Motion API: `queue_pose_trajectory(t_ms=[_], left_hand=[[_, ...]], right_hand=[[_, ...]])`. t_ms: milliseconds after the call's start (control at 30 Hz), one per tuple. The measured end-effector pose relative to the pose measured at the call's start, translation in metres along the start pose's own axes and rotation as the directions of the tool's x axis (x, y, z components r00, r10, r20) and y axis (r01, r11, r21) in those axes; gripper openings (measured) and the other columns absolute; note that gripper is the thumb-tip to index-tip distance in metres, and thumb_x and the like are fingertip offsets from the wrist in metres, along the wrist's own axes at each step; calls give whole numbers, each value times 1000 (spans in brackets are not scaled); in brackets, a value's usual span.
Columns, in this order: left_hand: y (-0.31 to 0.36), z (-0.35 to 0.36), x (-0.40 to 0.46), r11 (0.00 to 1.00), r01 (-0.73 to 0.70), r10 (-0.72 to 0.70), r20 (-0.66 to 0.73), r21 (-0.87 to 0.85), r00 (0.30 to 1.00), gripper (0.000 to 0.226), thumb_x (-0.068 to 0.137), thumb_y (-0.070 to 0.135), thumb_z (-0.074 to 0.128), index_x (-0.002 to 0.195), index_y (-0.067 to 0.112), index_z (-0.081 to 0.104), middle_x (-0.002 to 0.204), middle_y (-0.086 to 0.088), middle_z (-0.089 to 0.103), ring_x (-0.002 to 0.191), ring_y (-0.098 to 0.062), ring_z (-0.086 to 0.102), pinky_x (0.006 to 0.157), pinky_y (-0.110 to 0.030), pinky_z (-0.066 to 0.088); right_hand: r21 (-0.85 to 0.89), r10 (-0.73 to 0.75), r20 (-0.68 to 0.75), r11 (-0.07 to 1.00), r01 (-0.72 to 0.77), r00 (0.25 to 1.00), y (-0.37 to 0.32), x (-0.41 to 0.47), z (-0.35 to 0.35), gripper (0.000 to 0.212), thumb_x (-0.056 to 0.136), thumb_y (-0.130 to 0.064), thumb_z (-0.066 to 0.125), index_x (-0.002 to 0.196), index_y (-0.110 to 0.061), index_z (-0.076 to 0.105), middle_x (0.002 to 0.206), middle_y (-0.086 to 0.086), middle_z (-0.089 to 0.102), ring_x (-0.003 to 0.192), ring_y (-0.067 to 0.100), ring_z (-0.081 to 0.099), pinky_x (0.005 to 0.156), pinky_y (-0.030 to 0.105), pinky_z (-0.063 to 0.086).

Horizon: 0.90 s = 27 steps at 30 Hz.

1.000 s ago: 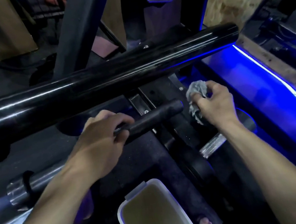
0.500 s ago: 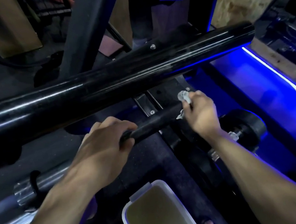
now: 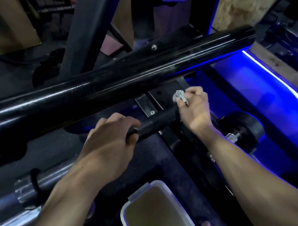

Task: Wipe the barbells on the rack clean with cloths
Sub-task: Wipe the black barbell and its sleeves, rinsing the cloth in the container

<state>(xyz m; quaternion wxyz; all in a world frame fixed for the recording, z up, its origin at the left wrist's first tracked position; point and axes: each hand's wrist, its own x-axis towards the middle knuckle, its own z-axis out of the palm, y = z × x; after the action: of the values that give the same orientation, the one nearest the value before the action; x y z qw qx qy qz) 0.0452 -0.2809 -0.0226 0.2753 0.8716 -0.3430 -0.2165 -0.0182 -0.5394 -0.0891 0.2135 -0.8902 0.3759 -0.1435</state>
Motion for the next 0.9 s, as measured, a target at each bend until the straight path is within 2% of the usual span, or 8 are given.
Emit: queue_pose_trajectory(t_ms=[100,233,367,500,567,633,800,900], left_hand=[[-3,-2,-1,1000,4,-5,-15,-17,1000,28,104,34,48,129,47,53,124,26,47,120,-12,42,101,-37,43],[-5,-5,1,1000,3,-3,-43,-2,999,28,104,33,49,128,44,56,123,25,50,121,-11,41,103,-36,40],[-1,-7,2,999,-15,18,-70,38,997,26,104,31,50,126,42,59,121,22,52,120,-12,43,104,-37,37],[-7,-7,-1,998,4,0,-65,60,998,28,103,33,48,129,40,59,124,20,54,121,-13,45,103,-39,41],[-12,-9,-1,995,13,-8,-54,103,999,28,103,33,48,129,39,58,124,19,54,119,-13,45,103,-37,40],[-12,-10,-1,990,12,-7,-37,143,999,28,104,33,48,129,39,58,124,19,54,118,-13,45,102,-36,39],[-6,-11,-1,987,9,-7,-16,162,1000,29,105,32,45,131,39,56,126,19,55,120,-12,45,104,-38,38],[-11,-10,-2,983,20,-18,-13,181,1000,28,105,32,45,129,40,56,125,20,55,119,-13,46,101,-38,40]], right_hand=[[31,-108,104,994,105,989,-2,-2,6,22,99,-16,56,108,-9,76,129,3,64,126,21,56,104,21,36],[-198,-280,101,935,295,955,-12,-20,17,44,99,-20,33,111,-12,74,118,8,72,129,28,55,115,43,29],[-198,-630,275,702,684,726,-53,-66,41,47,91,-20,23,112,-21,65,108,-1,65,108,23,57,105,40,36],[-205,-583,219,756,621,782,-13,-30,13,42,87,-12,40,114,-14,71,112,6,70,109,32,62,105,45,35],[-191,-353,101,911,366,930,14,-13,-1,40,96,-13,35,117,-8,69,114,12,69,113,39,60,106,51,39],[-101,-121,39,987,124,992,7,-20,7,48,104,-24,28,133,-5,61,137,14,60,137,36,47,120,50,29],[88,-512,12,856,509,859,-4,-64,20,41,103,-5,43,142,4,52,152,19,48,149,36,34,124,50,22],[43,-378,-83,923,382,922,26,-49,17,40,105,-9,43,143,3,51,154,19,46,150,32,34,123,53,26]])
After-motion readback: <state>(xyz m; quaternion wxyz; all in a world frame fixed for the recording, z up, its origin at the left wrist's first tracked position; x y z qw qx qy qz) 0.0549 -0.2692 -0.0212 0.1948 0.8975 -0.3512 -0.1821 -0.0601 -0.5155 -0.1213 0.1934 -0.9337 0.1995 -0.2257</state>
